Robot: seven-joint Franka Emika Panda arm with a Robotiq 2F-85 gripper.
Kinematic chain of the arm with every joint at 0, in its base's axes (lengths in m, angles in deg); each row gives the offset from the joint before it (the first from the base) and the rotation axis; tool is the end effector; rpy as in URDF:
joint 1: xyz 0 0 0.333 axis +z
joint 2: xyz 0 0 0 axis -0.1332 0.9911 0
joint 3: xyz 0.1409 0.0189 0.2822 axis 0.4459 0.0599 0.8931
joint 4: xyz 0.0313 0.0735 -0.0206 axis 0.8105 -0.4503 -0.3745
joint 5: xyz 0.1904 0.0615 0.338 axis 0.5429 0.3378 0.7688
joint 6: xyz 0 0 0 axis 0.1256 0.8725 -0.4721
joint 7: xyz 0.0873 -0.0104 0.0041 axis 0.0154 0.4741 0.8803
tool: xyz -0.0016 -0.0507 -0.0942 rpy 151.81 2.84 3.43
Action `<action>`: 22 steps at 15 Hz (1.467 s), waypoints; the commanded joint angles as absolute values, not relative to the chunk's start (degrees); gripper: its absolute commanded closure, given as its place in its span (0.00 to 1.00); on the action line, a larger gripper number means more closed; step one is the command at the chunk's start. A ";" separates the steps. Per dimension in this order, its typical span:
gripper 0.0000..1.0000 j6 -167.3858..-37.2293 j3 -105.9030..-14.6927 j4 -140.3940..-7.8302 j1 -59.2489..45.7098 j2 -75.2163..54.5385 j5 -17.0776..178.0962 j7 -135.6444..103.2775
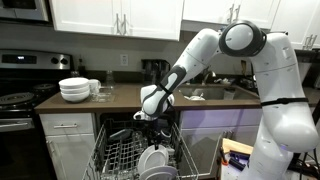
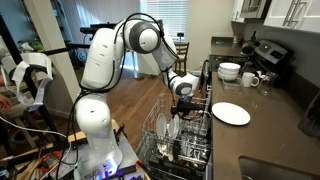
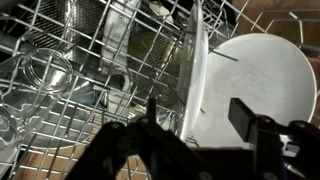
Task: Take a plate from the dishwasher and stack it on the counter
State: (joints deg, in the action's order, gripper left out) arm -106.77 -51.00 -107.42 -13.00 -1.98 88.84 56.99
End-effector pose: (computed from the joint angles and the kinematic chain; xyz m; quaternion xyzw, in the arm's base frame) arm 0.5331 0.0021 0.1701 -0.8435 -0.5257 0.0559 0.0951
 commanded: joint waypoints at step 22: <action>0.80 -92.47 -49.52 -101.80 -15.10 0.13 92.82 57.59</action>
State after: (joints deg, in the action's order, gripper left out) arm -93.70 -50.18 -102.79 -13.97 -0.73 90.39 56.77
